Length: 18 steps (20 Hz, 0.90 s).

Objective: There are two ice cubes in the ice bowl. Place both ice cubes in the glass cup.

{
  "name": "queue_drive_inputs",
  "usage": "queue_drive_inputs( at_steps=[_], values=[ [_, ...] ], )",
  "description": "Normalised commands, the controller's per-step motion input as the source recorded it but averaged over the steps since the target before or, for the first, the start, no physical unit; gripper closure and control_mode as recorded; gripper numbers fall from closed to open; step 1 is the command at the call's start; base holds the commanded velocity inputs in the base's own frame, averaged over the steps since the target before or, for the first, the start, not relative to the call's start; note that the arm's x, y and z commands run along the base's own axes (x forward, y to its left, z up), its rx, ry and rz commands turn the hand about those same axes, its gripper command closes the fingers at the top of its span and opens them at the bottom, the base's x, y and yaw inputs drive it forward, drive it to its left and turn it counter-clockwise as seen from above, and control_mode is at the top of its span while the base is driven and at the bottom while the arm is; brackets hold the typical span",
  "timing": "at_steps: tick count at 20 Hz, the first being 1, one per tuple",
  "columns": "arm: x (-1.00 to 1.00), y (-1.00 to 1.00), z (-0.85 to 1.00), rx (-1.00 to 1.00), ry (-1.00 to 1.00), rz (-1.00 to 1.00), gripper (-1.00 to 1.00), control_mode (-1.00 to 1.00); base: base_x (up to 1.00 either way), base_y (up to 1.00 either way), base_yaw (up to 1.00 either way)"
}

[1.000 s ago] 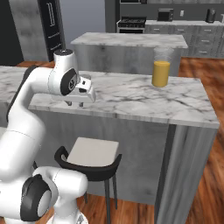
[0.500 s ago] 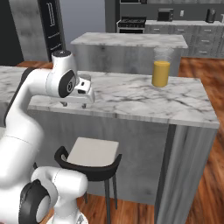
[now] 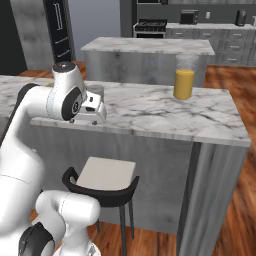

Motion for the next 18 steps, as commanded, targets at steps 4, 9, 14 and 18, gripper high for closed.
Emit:
queue_drive_inputs(
  at_steps=[4, 9, 14, 18],
  values=[
    [0.0, 0.0, 0.0, 0.0, 0.0, 0.0, -1.0, -1.0, 0.0, 0.0, 0.0],
    [0.0, 0.0, 0.0, 0.0, 0.0, 0.0, -1.0, -1.0, 0.0, 0.0, 0.0],
    [-0.14, 0.0, 0.0, 0.0, 0.0, 0.0, -1.0, -1.0, 0.0, 0.0, 0.0],
    [-0.27, 0.32, 0.01, 0.0, -0.03, -0.01, -1.0, -1.0, 0.0, 0.0, 0.0]
  ],
)
